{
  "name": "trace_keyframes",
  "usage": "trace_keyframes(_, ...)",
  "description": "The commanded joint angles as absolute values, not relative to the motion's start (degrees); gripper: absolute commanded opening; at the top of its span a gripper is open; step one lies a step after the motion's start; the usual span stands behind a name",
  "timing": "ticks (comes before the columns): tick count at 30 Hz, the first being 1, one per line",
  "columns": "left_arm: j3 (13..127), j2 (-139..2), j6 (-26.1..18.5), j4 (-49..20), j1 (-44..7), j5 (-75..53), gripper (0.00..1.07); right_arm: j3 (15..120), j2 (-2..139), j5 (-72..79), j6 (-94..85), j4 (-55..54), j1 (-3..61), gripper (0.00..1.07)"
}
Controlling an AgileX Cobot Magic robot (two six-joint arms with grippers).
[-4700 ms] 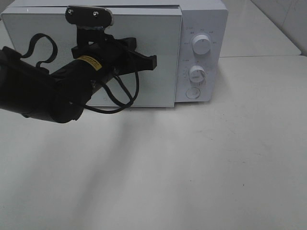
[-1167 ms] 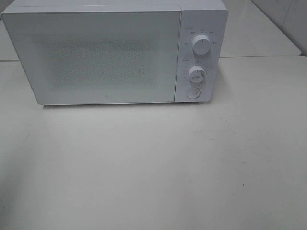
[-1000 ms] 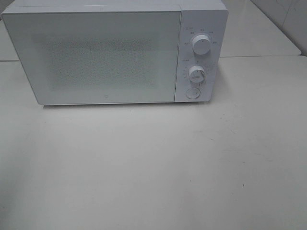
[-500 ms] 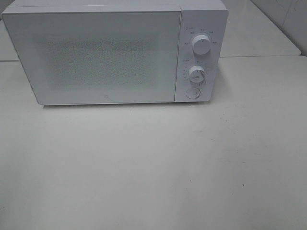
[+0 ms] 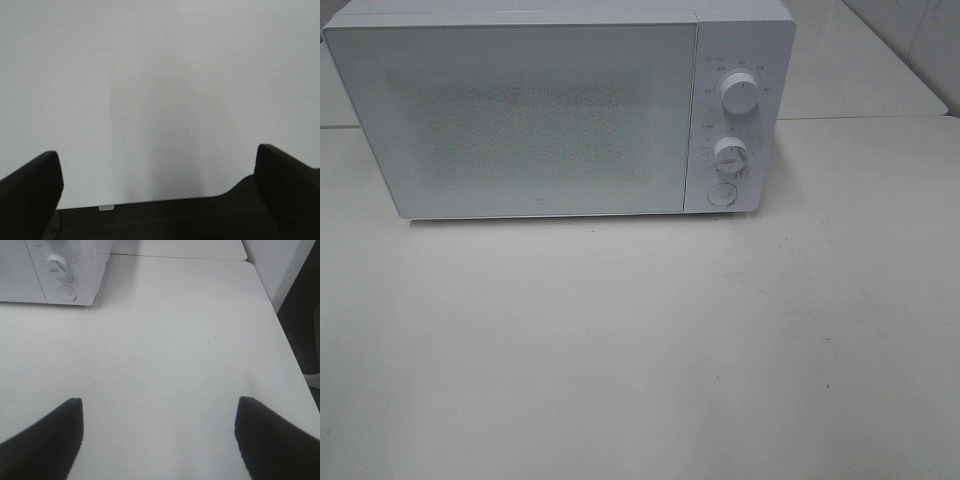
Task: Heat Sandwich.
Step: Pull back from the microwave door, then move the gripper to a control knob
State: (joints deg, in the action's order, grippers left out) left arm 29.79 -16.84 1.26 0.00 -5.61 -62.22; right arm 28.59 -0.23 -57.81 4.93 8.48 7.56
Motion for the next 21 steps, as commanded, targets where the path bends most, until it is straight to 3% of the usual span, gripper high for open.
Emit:
trace_keyframes(1, 29.6, -16.5, 1.1, -0.9, -5.6, -61.5, 0.98, 28.5, -1.8, -56.9, 4.5, 8.4, 7.3, 0.76)
trace_keyframes(10, 29.6, -16.0, 1.2, -1.5, -4.5, -61.5, 0.98, 28.5, -1.8, -56.9, 4.5, 8.4, 7.3, 0.76)
trace_keyframes(21, 29.6, 1.0, 1.3, -1.6, 3.3, -61.5, 0.98, 28.5, -1.8, -56.9, 4.5, 8.4, 7.3, 0.76)
